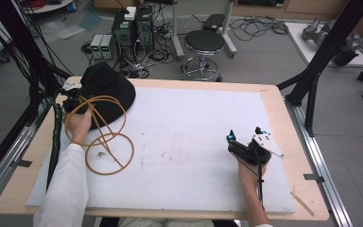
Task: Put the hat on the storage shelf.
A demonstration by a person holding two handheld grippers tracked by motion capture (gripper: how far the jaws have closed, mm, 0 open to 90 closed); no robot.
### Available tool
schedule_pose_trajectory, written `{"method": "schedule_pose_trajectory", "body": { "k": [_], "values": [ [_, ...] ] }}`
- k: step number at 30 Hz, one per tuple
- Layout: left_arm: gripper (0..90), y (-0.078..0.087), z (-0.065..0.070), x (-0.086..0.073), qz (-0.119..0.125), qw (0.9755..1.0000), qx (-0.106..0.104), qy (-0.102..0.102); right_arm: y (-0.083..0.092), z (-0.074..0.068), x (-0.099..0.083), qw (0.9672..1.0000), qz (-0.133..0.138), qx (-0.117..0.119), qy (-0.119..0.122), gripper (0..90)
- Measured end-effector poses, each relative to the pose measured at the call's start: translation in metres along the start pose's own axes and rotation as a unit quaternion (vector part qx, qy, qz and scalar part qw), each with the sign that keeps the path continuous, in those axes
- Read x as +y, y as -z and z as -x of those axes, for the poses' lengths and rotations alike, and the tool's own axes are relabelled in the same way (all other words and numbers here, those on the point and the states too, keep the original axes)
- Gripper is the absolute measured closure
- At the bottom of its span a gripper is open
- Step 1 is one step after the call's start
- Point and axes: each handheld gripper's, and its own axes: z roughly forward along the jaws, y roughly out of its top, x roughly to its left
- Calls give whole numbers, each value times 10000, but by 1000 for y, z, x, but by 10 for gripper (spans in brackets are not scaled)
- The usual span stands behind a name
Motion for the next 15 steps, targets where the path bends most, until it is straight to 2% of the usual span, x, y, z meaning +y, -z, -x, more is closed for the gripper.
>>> {"method": "schedule_pose_trajectory", "body": {
  "k": [15],
  "values": [
    [886,9,-1,3,130,9999,-12,-112,1,2,0,10000,8,-42,-31,35]
  ]
}}
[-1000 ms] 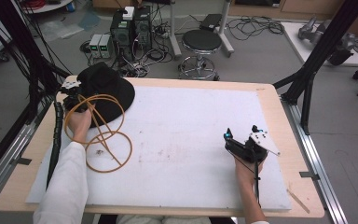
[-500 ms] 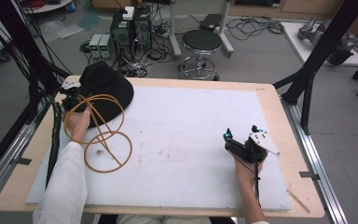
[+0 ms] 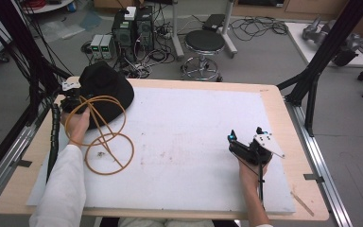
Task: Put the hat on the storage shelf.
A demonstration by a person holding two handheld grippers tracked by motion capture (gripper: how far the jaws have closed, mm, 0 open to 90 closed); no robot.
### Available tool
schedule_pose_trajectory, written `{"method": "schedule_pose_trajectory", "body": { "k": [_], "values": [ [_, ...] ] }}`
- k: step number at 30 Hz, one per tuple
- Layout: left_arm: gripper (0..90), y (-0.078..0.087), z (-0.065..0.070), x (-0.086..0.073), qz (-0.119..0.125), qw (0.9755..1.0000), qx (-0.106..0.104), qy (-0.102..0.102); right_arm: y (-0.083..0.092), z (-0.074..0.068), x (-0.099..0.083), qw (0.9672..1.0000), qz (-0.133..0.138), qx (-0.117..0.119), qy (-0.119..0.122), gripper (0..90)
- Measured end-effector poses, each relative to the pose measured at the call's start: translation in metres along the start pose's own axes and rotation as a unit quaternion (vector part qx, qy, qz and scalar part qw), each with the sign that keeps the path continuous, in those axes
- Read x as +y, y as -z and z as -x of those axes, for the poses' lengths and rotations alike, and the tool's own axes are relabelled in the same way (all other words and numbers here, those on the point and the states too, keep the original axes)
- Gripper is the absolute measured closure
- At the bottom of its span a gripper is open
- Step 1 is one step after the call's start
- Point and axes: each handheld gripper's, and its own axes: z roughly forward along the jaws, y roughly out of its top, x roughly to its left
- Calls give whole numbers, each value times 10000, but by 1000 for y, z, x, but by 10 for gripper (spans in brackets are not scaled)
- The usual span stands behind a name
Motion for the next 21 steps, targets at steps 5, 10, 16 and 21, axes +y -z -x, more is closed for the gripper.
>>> {"method": "schedule_pose_trajectory", "body": {
  "k": [5,10,16,21],
  "values": [
    [887,10,-1,4,143,9999,-2,-4,2,0,1,10000,11,-16,8,35],
    [886,25,-5,12,353,9994,-42,50,3,1,1,10000,46,-18,-3,35],
    [886,44,-11,21,567,9983,-25,113,2,2,1,10000,51,10,-27,36],
    [886,61,-13,27,797,9967,-47,114,2,3,2,10000,65,21,-39,35]
  ]
}}
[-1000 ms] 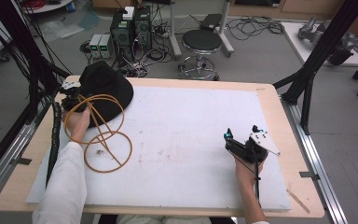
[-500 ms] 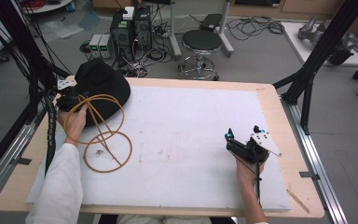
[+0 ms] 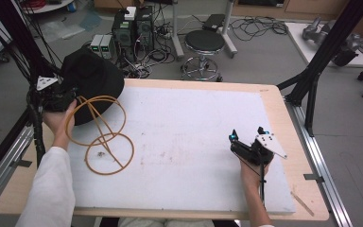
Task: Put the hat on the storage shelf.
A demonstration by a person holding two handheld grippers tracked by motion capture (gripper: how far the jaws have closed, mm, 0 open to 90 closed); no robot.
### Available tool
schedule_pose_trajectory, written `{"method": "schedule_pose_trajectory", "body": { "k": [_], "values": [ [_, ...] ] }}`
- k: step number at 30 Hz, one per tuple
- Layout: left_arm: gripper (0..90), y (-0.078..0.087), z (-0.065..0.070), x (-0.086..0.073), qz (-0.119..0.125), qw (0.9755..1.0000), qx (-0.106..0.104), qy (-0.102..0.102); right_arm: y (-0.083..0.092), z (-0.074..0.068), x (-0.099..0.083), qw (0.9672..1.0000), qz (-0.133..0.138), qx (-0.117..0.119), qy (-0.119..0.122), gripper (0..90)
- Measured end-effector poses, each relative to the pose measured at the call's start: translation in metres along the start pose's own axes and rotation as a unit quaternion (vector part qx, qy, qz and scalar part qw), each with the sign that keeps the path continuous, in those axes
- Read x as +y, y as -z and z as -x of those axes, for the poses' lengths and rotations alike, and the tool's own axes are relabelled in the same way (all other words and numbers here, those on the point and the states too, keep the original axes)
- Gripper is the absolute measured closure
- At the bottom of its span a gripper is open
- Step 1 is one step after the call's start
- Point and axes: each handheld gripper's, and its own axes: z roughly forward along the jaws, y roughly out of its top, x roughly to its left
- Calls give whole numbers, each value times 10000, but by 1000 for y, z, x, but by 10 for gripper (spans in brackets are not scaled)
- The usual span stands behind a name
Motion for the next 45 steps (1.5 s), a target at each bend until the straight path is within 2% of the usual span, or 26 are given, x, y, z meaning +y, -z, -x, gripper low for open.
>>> {"method": "schedule_pose_trajectory", "body": {
  "k": [12,17,27,31,34,41,45],
  "values": [
    [886,20,-6,10,349,9993,-30,89,0,-1,0,10000,-16,20,47,35],
    [886,34,-9,16,618,9979,-112,131,0,-2,0,10000,-26,29,43,35],
    [886,52,-10,24,906,9955,-229,137,0,-3,0,10000,-15,81,26,35],
    [886,62,-10,30,1114,9934,-249,137,0,-3,0,9999,-14,102,43,35],
    [886,66,-11,33,1171,9926,-287,123,0,-4,-1,9999,-23,118,46,35],
    [886,84,-8,44,1460,9886,-367,8,-1,-5,-1,9998,-12,143,112,35],
    [886,95,-9,48,1641,9857,-386,41,-1,-6,-1,9998,-48,170,91,35]
  ]
}}
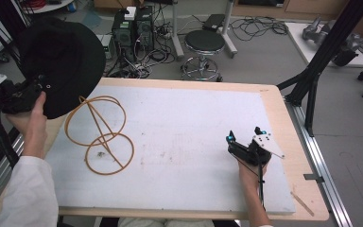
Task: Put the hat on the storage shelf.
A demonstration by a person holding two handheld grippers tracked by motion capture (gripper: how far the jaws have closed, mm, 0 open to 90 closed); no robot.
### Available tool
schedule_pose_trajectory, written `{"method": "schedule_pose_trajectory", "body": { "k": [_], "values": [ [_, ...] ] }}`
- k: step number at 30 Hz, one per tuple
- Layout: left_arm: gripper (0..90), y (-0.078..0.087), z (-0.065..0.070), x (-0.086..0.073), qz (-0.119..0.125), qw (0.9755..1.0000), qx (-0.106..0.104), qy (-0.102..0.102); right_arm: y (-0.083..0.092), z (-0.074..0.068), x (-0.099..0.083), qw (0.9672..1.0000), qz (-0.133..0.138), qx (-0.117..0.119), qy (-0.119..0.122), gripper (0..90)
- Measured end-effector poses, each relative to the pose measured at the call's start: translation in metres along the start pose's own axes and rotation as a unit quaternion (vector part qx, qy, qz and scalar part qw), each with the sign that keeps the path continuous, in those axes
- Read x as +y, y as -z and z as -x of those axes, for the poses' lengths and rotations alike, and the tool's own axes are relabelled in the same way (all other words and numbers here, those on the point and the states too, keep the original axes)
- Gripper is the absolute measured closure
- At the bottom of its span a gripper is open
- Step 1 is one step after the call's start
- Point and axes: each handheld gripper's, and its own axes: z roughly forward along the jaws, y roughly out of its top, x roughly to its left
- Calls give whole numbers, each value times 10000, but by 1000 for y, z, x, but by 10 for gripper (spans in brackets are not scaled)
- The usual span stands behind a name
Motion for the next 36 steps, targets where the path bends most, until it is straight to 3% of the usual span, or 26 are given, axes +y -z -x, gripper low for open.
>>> {"method": "schedule_pose_trajectory", "body": {
  "k": [7,17,21,32,36],
  "values": [
    [886,15,-1,14,219,9997,-116,28,0,0,0,10000,45,1,37,36],
    [886,35,8,25,337,9982,-486,-26,0,0,1,10000,65,14,33,35],
    [886,45,13,30,447,9961,-760,1,0,0,1,10000,71,1,19,35],
    [885,63,24,37,483,9935,-1023,-127,1,0,1,10000,71,9,-24,35],
    [885,69,25,37,534,9916,-1174,-81,1,0,1,10000,69,23,2,35]
  ]
}}
